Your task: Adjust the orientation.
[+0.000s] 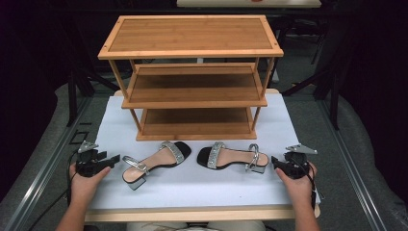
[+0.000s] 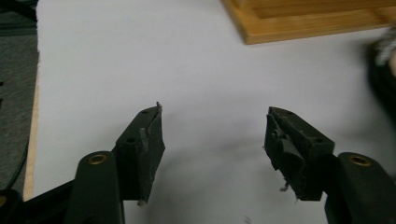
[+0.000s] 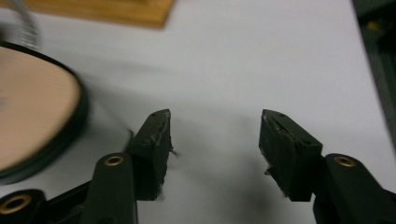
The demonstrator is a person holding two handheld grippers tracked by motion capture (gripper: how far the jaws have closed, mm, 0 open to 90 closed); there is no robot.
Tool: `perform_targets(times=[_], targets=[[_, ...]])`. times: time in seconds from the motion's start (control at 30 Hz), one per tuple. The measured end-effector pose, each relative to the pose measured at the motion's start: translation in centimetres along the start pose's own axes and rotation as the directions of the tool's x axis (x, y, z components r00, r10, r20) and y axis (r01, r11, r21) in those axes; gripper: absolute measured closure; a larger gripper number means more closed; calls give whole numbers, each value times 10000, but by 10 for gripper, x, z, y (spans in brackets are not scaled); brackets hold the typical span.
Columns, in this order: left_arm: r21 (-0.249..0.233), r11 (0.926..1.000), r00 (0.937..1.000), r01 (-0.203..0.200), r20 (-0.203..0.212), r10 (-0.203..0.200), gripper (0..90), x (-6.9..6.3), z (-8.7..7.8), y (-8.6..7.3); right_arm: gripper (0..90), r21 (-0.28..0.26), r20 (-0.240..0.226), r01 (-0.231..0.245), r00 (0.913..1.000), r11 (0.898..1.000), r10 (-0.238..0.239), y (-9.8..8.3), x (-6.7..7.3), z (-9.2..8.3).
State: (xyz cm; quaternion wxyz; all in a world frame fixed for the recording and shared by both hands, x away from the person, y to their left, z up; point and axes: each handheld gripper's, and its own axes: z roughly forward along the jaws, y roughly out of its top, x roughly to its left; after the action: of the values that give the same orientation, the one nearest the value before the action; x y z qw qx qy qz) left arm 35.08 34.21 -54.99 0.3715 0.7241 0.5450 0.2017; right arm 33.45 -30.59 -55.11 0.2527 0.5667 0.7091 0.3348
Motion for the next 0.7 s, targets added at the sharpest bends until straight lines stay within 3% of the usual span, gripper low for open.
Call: perform_targets(times=[0.03, 0.1, 0.13, 0.27, 0.37, 0.53, 0.63, 0.7], targets=[[9, 9999, 9999, -169, -21, 169, 413, -3, -3, -1, 466, -201, 614, 131, 9980, 9997, -118, 0, 5, -5], [128, 9990, 9991, -424, -55, 425, 416, -8, -7, -4, 459, -392, 91, 366, 9993, 9986, -362, 1, 8, -13], [129, 9990, 9990, -432, -55, 432, 417, -9, -9, -5, 447, -877, 397, 399, 9985, 9953, -365, -1, 11, -12], [-434, 9989, 9998, -194, 28, 195, 442, -9, -16, -5, 440, -1266, 314, 669, 9975, 9897, -634, -5, 18, -13], [-797, 9968, 9990, -41, 430, 75, 460, -10, -20, -6, 402, -1333, 401, 635, 9975, 9890, -587, -5, 19, -14], [-976, 9952, 9990, 63, 441, -20, 466, -19, -36, -9, 379, -1222, 446, 258, 9988, 9922, -204, -8, 17, -26], [-943, 9955, 9981, 70, 613, -12, 446, -23, -44, -10, 415, -1347, 656, 224, 9978, 9906, -137, -15, 16, -32], [-901, 9959, 9974, 103, 715, -38, 406, -24, -45, -10, 429, -1423, 540, 124, 9985, 9898, -47, -15, 15, -37]])
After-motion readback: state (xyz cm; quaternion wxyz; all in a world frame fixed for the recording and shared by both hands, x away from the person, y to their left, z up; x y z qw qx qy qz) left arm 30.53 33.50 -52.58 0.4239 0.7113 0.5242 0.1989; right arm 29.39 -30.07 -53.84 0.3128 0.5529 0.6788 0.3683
